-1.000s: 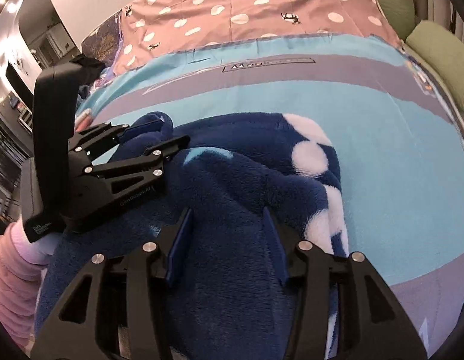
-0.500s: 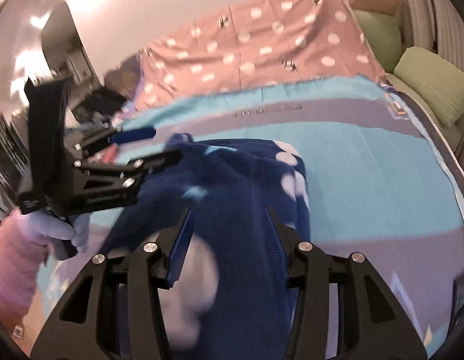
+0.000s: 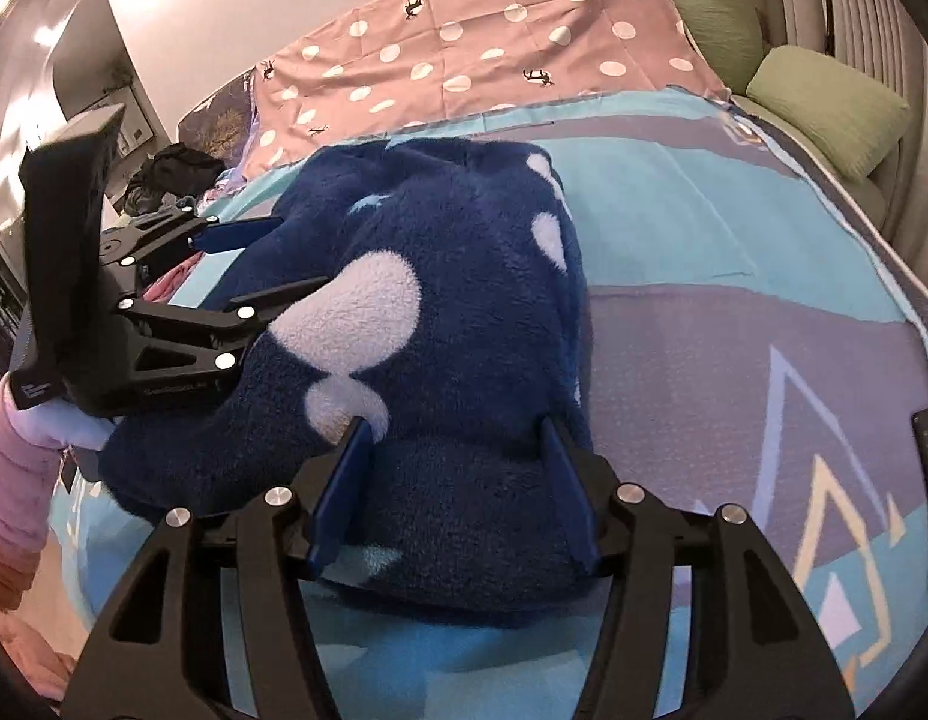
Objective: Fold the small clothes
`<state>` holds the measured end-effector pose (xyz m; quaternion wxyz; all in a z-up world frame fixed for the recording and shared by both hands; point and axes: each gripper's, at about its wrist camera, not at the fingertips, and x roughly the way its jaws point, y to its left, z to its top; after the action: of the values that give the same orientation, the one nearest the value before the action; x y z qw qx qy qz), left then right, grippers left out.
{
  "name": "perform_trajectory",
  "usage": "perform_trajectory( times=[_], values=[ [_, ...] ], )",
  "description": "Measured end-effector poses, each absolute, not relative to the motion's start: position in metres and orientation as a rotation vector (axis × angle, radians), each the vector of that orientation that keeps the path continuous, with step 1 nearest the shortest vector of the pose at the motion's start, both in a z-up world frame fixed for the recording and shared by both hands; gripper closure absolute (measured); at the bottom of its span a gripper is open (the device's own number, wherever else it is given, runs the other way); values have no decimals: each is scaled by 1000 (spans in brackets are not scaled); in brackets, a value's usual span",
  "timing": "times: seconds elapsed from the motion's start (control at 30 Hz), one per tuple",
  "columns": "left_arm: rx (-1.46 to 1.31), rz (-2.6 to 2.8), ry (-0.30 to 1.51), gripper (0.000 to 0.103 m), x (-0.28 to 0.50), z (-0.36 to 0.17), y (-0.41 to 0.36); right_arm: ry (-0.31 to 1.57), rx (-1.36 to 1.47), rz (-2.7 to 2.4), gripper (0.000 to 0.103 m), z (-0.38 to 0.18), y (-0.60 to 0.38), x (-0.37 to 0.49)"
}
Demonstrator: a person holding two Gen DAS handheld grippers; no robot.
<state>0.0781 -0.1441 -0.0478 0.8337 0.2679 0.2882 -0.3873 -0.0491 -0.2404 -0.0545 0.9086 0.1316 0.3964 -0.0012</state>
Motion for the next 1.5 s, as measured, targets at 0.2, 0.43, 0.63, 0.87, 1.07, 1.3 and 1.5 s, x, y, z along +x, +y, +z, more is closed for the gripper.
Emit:
perform_trajectory(
  times=[0.2,0.43,0.63,0.87,1.07,1.3,1.5],
  values=[
    [440,-841,610,29,68,-15,-116,696,290,42,45,-15,-234,-85],
    [569,-897,579,13,41,-55,-132,896,233,-29,34,-73,-224,-59],
    [544,-904,634,12,50,-53,-134,969,295,-114,1,-78,-234,-49],
    [518,-904,632,12,50,-54,-131,862,393,-82,12,-75,-241,-60],
    [494,-911,626,12,48,-55,-130,520,274,-189,13,-20,-233,-102],
    [488,-906,624,12,48,-55,-130,783,432,-20,87,-57,-236,-51],
    [508,-887,611,11,48,-55,-132,802,511,41,93,-88,-250,-44]
  ],
)
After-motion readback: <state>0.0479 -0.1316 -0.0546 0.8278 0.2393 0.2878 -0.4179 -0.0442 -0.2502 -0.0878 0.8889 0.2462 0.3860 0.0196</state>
